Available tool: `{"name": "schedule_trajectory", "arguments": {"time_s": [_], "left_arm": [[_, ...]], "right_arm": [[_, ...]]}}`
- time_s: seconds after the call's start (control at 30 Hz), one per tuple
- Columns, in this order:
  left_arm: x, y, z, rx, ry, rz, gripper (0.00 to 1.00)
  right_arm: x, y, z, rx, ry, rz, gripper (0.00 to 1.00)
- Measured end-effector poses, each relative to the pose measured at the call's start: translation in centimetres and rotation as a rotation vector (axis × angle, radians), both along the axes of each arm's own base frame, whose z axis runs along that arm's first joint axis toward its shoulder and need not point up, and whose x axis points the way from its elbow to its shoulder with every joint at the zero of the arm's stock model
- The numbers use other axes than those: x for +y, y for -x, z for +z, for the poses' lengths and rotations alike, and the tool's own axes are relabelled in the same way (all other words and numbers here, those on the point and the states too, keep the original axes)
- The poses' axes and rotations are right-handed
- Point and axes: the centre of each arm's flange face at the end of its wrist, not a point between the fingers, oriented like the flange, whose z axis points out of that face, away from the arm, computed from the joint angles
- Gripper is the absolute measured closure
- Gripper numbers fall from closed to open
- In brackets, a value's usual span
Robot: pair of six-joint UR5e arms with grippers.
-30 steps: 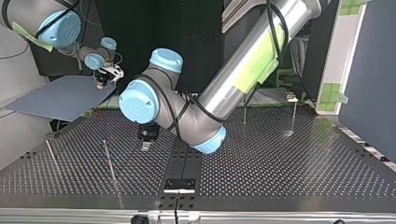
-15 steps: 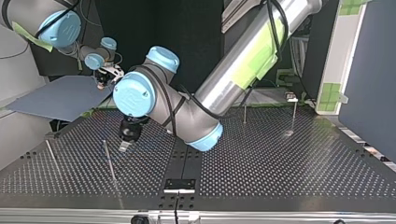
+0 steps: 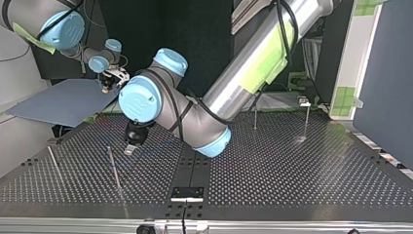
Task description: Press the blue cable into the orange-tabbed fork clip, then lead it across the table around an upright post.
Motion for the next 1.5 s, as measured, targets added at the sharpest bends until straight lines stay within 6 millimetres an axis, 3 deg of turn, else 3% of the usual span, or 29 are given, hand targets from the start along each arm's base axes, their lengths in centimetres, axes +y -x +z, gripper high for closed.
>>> {"name": "schedule_trajectory", "arguments": {"time_s": [0.4,0.73,1.5], "left_arm": [[0.5,-0.3,-1.1,0.023,-0.005,0.027,0.00],[1.2,-0.6,-1.1,0.019,-0.014,0.106,0.00],[1.3,-0.7,-1.1,0.018,-0.017,0.110,0.00]], "right_arm": [[-0.1,-0.1,0.0,0.001,0.001,0.004,1.00],[0.0,-0.1,0.0,0.002,-0.003,0.005,1.00],[0.0,-0.1,0.0,0.002,-0.004,0.005,1.00]]}}
